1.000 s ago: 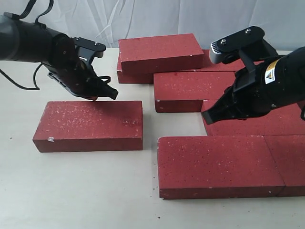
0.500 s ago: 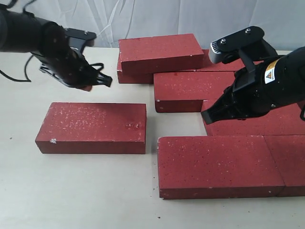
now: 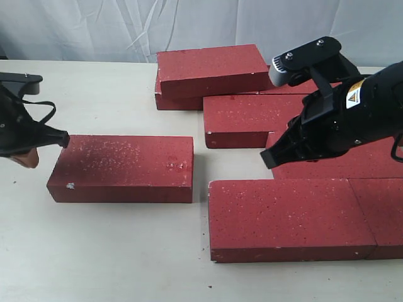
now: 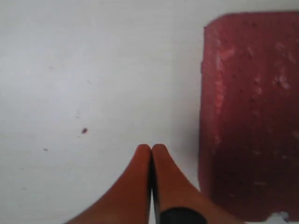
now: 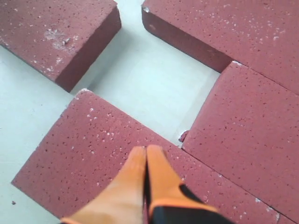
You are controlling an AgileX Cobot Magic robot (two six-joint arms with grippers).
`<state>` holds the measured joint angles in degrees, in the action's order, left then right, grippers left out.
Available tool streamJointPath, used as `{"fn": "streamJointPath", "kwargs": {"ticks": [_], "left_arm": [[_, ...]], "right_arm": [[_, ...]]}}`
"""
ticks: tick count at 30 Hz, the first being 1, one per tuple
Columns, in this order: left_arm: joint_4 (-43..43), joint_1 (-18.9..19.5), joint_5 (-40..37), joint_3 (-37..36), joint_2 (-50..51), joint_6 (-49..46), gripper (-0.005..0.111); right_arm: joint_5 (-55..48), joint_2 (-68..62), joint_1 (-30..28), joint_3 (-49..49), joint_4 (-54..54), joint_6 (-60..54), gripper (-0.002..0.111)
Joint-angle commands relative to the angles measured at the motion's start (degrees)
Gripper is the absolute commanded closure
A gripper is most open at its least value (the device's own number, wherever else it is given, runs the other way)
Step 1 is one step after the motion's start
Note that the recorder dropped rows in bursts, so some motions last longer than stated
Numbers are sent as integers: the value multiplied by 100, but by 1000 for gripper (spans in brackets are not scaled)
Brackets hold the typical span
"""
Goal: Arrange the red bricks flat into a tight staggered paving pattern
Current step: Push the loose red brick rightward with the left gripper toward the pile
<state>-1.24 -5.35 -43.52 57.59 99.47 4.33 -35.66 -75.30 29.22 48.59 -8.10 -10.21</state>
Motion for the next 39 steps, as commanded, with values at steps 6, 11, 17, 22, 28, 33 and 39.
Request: {"fn": "streamJointPath", "kwargs": {"ticks": [6,11,17,22,28,33,39], "left_arm": [[1107,-48,399,-428,-68,-354,107],[1813,-48,620,-575,-68,-815,107],[2334,-48,620,-575,-68,-1230,107],[2333,-48,620,-575,-68,-1254,107],[2323,-472,813,-575,-68,-1476,107],[2385,-690,1062,-575,-68,-1460,107],[1929,-448,1149,-575,-73,-1444,107]], "right_arm": [[54,1,2,27,-109,-187,109],[71,1,2,27,-109,-200,109],[71,1,2,27,-109,-200,109],[96,1,2,27,-119,-200,109],[185,1,2,27,-155,-200,109],[184,1,2,27,-146,-200,109],[171,-128,2,27,-269,-289,109]]}}
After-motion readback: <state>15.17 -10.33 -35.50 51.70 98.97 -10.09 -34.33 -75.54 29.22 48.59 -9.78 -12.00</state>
